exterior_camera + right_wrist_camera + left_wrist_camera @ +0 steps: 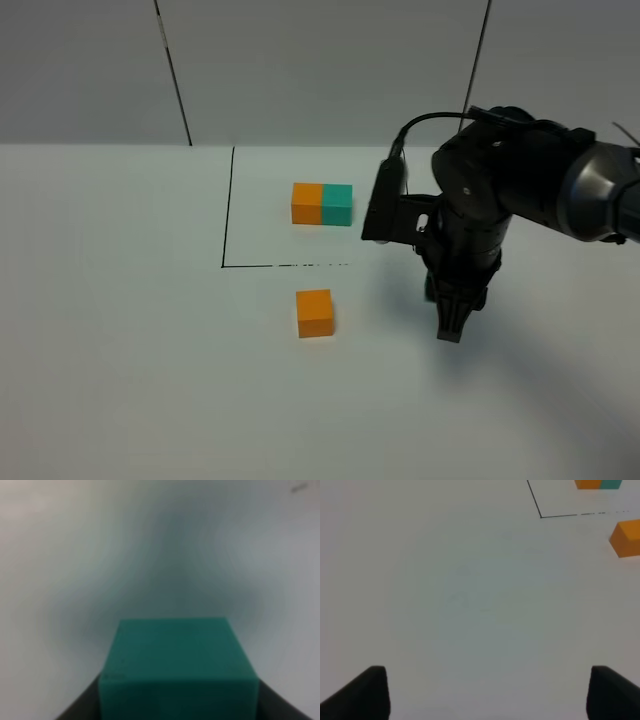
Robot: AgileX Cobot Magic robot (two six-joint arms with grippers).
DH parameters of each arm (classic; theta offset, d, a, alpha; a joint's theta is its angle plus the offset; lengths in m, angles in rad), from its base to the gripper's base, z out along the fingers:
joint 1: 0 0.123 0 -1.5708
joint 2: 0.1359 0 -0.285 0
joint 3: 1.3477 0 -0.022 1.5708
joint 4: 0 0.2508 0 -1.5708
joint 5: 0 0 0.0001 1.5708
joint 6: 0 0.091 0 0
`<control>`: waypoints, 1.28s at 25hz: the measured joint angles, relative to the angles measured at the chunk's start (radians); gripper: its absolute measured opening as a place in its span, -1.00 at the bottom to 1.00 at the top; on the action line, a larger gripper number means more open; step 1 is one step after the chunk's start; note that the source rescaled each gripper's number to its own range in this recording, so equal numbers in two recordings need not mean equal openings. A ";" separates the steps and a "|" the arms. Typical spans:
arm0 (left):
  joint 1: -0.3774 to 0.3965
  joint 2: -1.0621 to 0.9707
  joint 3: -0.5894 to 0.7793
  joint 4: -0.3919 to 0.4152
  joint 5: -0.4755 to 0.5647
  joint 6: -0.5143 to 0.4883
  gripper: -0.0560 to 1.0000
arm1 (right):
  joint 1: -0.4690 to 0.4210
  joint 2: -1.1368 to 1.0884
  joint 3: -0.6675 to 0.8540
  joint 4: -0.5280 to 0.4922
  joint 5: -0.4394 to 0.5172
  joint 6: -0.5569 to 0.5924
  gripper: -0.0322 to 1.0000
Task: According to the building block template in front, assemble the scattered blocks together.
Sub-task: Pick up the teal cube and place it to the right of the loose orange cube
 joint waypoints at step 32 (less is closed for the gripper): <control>0.000 0.000 0.000 0.000 0.000 0.001 0.38 | 0.061 0.431 -0.418 0.176 0.080 -0.297 -0.92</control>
